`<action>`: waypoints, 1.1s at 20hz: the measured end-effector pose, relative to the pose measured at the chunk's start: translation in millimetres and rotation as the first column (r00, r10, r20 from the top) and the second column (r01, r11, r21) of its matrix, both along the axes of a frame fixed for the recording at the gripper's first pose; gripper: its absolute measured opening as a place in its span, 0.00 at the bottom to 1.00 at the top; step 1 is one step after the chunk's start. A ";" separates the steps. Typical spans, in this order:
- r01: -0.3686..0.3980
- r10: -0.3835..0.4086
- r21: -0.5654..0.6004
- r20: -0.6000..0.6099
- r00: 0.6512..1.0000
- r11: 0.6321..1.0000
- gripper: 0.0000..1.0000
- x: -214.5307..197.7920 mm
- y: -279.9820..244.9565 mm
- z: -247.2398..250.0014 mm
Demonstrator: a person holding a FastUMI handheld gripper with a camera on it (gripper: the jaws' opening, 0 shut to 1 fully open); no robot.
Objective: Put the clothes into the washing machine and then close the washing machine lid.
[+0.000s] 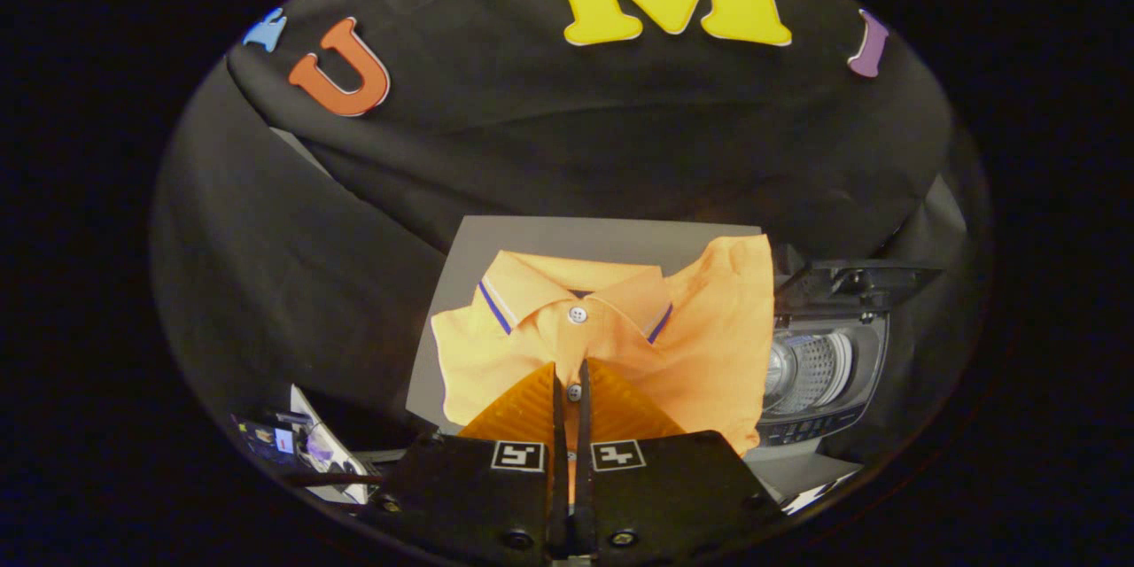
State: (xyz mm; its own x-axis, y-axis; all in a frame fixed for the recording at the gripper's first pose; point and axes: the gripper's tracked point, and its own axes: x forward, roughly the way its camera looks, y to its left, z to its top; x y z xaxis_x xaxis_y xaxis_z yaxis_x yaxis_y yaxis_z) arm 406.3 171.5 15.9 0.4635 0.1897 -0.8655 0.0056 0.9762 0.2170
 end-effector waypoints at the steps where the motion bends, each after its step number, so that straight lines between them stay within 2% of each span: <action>1: 0.011 -0.011 0.000 0.007 1.000 1.000 0.06 -1.5 -5.7 2.1; 10: 0.121 -0.122 0.010 0.062 0.991 0.993 0.06 -38.5 -52.1 17.8; 22: 0.260 -0.264 0.083 0.051 0.963 0.962 0.06 -108.0 -143.6 -2.8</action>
State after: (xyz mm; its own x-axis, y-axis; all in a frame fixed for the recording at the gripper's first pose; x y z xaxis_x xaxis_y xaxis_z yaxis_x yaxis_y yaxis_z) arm 298.3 27.9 13.1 0.5570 0.1181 -0.8221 0.2435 0.9231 0.2975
